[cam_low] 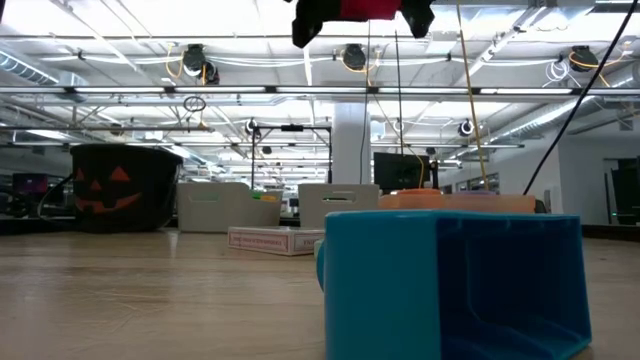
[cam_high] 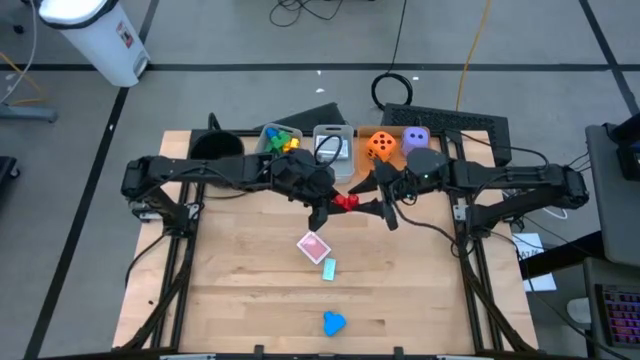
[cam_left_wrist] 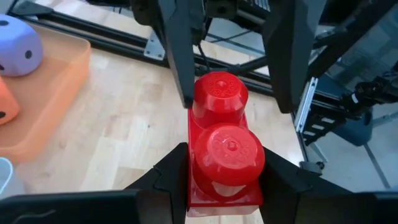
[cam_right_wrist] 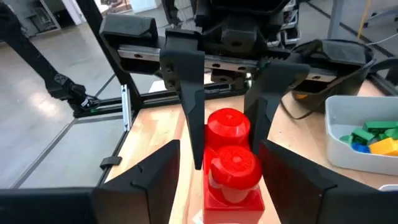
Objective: Pick & Place Toys
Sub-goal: Put the red game piece into the left gray bin
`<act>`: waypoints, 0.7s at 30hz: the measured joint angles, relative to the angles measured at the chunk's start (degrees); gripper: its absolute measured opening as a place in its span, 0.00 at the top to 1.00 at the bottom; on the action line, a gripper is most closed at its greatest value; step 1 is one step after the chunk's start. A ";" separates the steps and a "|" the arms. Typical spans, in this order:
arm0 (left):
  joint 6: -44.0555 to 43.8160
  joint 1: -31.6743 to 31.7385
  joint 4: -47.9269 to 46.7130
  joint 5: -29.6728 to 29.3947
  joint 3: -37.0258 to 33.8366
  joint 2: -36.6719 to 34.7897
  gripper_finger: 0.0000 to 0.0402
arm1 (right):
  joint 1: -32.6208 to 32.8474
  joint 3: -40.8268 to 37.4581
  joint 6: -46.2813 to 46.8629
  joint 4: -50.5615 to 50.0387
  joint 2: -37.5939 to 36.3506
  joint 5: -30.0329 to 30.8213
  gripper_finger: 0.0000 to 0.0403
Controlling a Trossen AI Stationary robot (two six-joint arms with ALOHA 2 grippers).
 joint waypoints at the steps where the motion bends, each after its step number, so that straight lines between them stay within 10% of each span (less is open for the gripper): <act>1: 0.00 0.25 0.07 0.02 0.04 -0.02 0.65 | -0.20 0.01 -0.01 -0.15 -0.44 0.06 0.47; 21: 3.06 12.52 -26.27 -3.97 10.88 -4.01 0.65 | -8.97 0.01 0.00 -11.21 -9.44 0.09 0.45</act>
